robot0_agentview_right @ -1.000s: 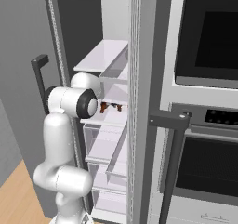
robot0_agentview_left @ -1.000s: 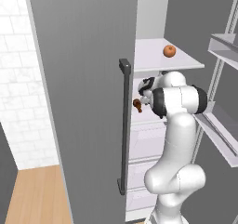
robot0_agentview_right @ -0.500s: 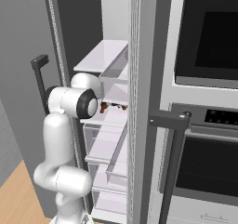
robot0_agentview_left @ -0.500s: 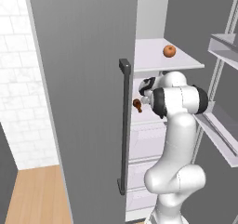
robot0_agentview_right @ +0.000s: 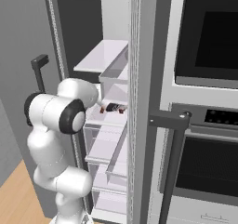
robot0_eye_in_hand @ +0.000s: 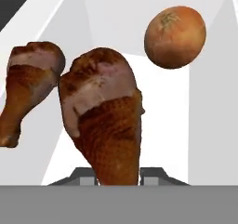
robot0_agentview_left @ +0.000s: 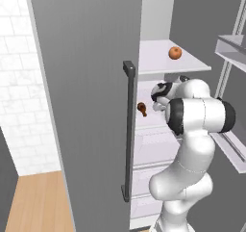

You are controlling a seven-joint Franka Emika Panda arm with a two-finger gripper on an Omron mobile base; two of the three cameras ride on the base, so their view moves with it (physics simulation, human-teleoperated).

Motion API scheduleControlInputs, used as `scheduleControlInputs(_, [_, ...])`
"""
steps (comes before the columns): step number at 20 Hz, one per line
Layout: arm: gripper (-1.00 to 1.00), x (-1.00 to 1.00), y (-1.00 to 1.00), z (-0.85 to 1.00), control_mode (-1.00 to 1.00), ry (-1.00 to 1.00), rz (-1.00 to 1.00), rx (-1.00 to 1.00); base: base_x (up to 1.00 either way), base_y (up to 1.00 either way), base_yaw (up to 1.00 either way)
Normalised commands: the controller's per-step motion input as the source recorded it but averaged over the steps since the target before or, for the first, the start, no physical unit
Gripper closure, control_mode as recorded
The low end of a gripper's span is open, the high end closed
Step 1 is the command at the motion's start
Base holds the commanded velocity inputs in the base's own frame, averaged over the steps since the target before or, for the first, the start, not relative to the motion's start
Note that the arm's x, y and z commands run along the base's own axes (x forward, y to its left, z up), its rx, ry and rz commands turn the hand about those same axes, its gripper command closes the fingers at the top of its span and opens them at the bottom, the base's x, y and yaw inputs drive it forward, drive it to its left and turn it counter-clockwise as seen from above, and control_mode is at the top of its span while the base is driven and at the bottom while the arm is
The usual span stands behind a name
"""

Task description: Place one onion and one chicken drumstick in each tupperware on the nearby counter, to pack two identical lunches.

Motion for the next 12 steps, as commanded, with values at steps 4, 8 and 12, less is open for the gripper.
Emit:
scheduleControlInputs(4, [1.0, -1.0, 0.0, 0.68, -1.0, -0.06, 0.0, 0.0, 0.0, 0.0, 0.0])
scheduleControlInputs(8, [1.0, -1.0, 0.03, 1.0, -1.0, 0.0, 0.0, -0.01, 0.0, 0.0, 0.0])
scheduleControlInputs(12, [1.0, -0.99, 0.04, 1.0, -1.0, 0.03, 0.0, -0.02, 0.0, 0.0, 0.0])
